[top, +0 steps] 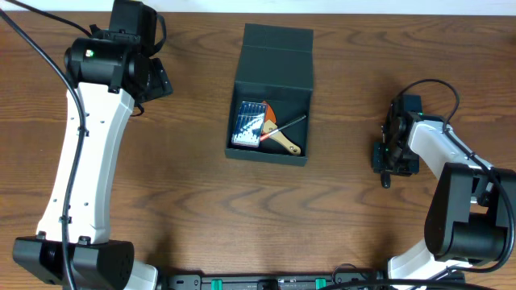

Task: Pack container
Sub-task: 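Close the right gripper on the screwdriver handle and lift it, then carry the screwdriver left and lower it into the black box, then open the right gripper and raise it away from the box, then move the right gripper right and down over the red pliers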

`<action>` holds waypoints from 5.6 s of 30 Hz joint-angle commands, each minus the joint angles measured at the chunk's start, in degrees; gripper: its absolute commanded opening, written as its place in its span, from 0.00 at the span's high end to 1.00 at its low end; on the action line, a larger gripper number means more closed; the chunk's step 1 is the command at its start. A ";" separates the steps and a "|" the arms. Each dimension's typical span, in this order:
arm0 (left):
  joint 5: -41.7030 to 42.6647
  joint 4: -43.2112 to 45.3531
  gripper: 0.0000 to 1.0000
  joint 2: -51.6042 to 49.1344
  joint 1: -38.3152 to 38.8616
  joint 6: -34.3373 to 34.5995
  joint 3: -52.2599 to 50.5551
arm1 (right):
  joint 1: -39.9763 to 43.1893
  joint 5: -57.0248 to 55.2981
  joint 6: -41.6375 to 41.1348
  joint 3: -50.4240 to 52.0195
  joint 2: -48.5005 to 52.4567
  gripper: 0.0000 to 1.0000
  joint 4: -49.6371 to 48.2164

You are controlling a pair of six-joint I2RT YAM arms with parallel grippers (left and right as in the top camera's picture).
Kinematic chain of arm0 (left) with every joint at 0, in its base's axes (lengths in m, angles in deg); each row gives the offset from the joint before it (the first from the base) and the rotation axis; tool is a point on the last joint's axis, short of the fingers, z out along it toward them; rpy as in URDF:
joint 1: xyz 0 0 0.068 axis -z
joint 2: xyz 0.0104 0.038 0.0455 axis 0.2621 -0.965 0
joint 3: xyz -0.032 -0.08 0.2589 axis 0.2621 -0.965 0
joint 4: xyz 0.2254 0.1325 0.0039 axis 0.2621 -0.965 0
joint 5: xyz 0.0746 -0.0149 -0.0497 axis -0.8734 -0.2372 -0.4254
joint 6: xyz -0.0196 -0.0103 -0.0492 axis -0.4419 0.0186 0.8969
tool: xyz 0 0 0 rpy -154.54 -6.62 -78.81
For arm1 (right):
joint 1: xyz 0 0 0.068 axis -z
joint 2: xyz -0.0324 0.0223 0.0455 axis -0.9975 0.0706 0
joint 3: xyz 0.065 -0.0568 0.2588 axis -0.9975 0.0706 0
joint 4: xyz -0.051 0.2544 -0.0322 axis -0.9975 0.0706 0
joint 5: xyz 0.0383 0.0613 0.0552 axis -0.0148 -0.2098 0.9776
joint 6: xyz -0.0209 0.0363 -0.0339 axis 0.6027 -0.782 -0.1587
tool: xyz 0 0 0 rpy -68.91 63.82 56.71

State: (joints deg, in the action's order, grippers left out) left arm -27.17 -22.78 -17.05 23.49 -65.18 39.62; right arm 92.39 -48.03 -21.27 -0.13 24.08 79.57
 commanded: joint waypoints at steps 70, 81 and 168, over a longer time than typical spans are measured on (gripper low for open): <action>-0.59 -0.24 0.02 -0.17 -0.24 0.50 0.13 | -28.20 4.46 7.19 -36.98 2.40 0.99 14.14; -0.59 -0.24 0.02 -0.17 -0.24 0.50 0.13 | -37.83 4.46 12.11 -36.98 2.43 0.99 12.55; -0.59 -0.24 0.01 -0.17 -0.24 0.50 0.13 | 2.67 7.52 3.78 -37.03 1.60 0.01 23.37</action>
State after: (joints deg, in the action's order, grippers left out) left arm -27.20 -22.78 -17.05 23.49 -65.18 39.62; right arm 94.58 -46.61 -20.68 -40.63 26.13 103.85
